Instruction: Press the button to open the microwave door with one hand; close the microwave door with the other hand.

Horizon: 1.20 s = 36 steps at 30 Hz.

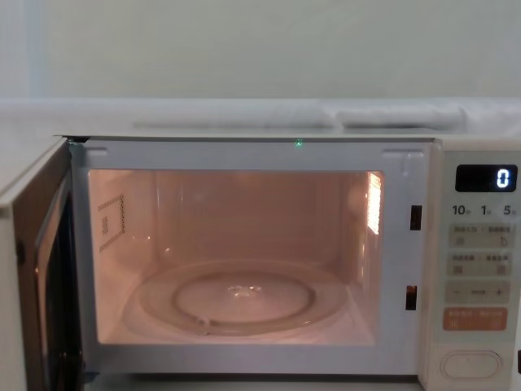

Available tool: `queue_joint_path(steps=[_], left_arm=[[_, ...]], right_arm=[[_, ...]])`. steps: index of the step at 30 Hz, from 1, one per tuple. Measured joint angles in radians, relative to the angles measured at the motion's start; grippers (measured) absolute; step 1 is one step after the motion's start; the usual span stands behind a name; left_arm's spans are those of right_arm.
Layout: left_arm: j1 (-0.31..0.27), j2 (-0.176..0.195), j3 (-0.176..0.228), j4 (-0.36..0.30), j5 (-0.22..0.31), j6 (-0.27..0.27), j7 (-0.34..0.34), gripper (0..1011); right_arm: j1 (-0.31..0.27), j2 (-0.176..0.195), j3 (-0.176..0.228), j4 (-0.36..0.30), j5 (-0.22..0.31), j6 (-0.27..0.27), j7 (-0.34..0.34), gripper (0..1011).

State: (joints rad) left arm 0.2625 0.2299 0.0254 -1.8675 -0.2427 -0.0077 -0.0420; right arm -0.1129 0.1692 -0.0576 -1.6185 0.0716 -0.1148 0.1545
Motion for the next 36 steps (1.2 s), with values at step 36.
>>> queue_joint_path(steps=[36], left_arm=[[0.113,0.139,-0.108,-0.249,-0.220,0.130,-0.199,0]], right_arm=[[0.000,0.000,0.000,0.000,0.000,0.000,0.000,1002]])
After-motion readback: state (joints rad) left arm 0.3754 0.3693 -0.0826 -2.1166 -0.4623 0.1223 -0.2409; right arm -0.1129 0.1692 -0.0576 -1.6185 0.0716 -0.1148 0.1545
